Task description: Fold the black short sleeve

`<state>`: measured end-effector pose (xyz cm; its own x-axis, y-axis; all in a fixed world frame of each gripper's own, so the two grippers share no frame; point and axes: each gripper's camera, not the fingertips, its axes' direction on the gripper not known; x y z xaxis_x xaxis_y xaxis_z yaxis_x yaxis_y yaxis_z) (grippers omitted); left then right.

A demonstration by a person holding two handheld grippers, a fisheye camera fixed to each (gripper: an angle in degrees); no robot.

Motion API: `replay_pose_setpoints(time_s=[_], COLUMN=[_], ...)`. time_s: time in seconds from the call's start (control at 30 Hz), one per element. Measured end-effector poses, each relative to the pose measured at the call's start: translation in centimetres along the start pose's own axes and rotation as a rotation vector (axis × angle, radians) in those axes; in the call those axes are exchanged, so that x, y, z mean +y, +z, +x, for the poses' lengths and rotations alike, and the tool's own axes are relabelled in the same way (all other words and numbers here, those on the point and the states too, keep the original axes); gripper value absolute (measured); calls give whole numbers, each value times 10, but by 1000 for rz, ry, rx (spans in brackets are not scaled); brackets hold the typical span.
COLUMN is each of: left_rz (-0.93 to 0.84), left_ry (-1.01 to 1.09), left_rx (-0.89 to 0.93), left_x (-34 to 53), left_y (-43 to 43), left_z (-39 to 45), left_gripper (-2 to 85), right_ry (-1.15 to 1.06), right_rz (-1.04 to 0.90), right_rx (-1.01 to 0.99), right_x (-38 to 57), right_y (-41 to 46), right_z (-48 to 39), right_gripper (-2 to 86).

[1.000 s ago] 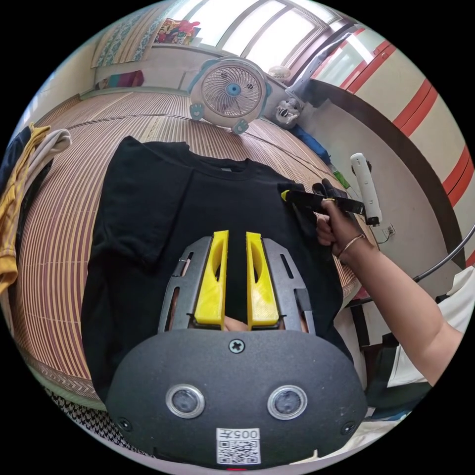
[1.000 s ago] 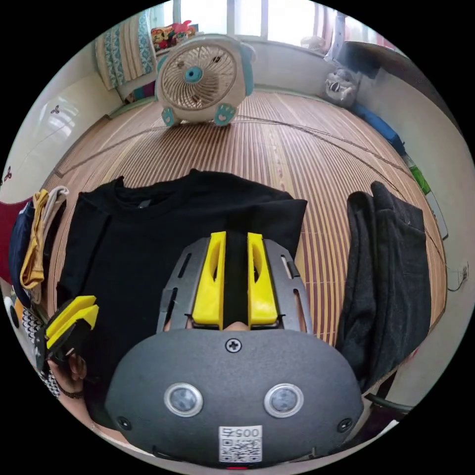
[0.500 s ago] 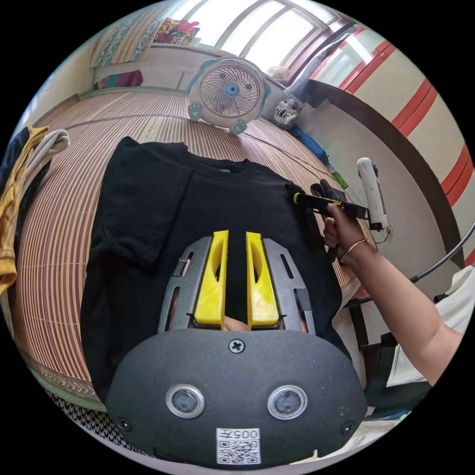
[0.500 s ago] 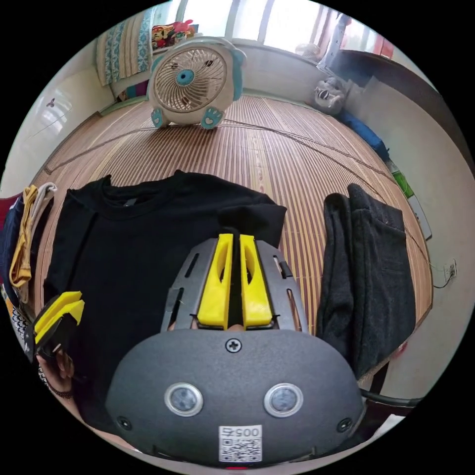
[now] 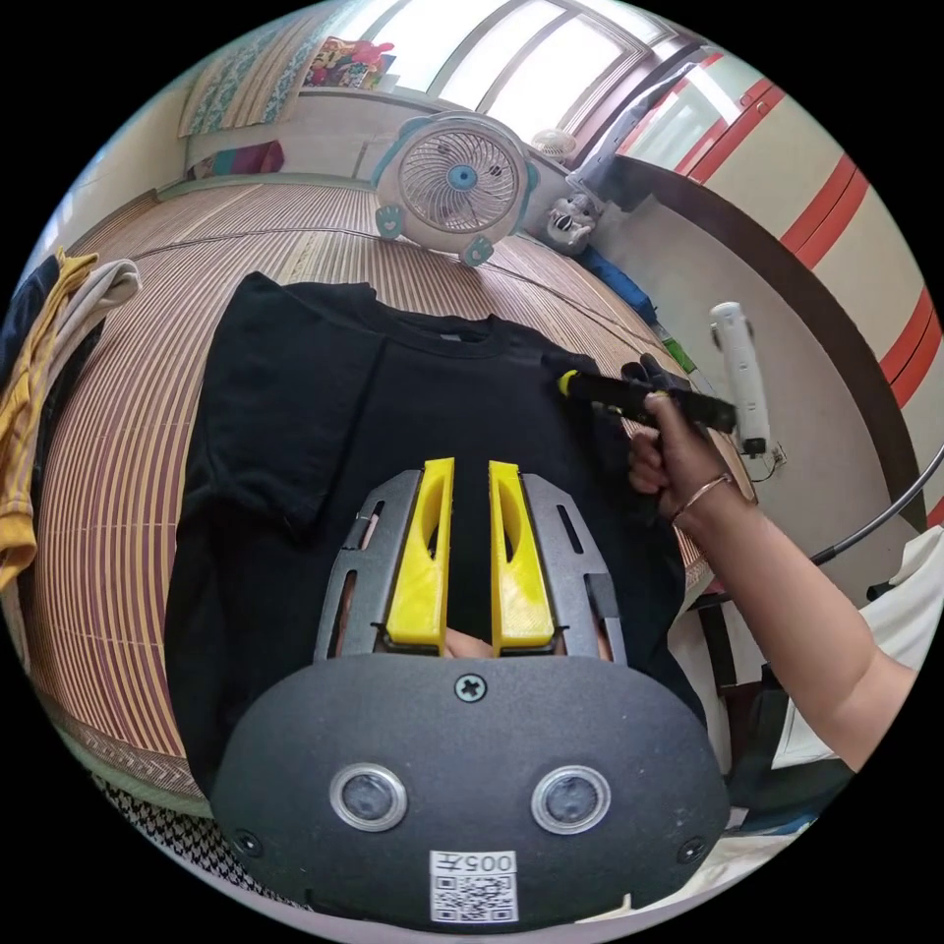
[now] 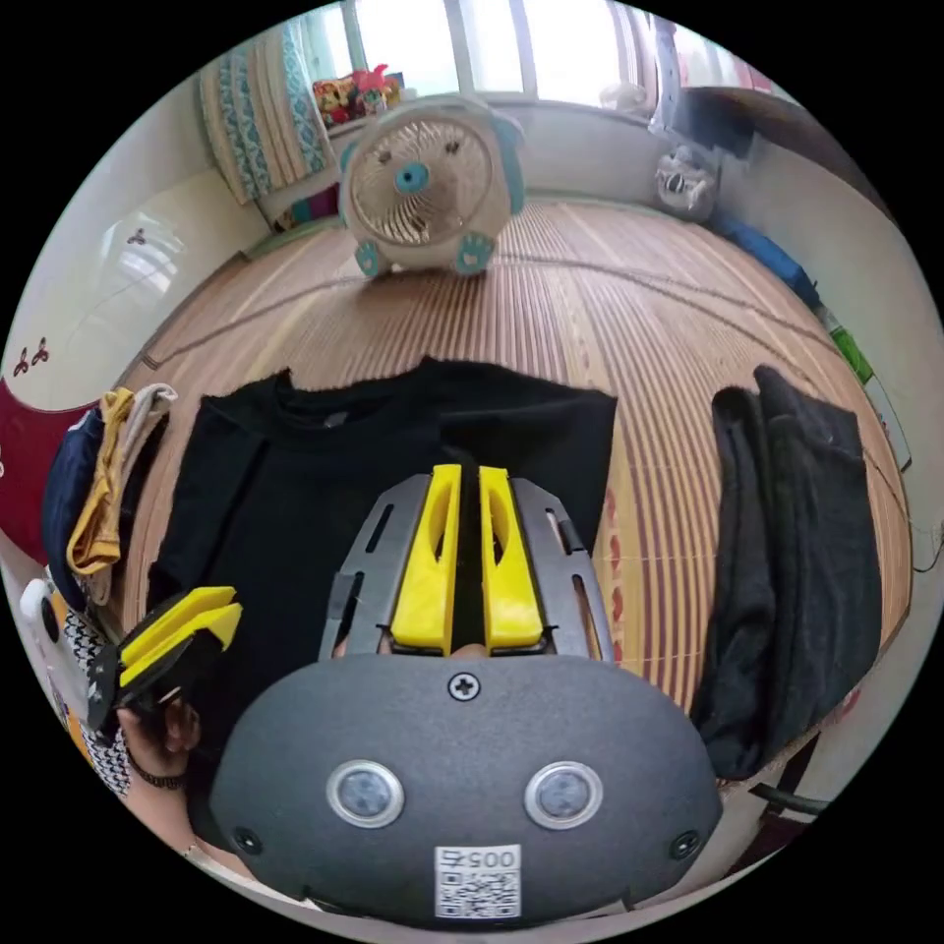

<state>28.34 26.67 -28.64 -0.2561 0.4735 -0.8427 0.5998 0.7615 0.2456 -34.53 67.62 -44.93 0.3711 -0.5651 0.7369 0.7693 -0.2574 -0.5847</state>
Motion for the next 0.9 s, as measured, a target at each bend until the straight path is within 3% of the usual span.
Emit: replay_pose_setpoints(time_s=[0.27, 0.43, 0.73, 0.9], left_rz=[52, 151, 128, 41], left_ry=[29, 86, 250, 272], left_rx=[1, 8, -66, -78], left_x=[17, 40, 116, 193], left_y=[-24, -56, -188, -239], left_z=[13, 31, 86, 88], left_gripper=[69, 67, 67, 69], right_ry=[-89, -161, -183, -173], right_rz=[66, 84, 110, 124], right_rx=[-53, -159, -217, -209], right_x=[41, 147, 340, 399], right_y=[-69, -160, -268, -298], right_z=[-8, -17, -37, -48], right_gripper=[83, 80, 81, 82])
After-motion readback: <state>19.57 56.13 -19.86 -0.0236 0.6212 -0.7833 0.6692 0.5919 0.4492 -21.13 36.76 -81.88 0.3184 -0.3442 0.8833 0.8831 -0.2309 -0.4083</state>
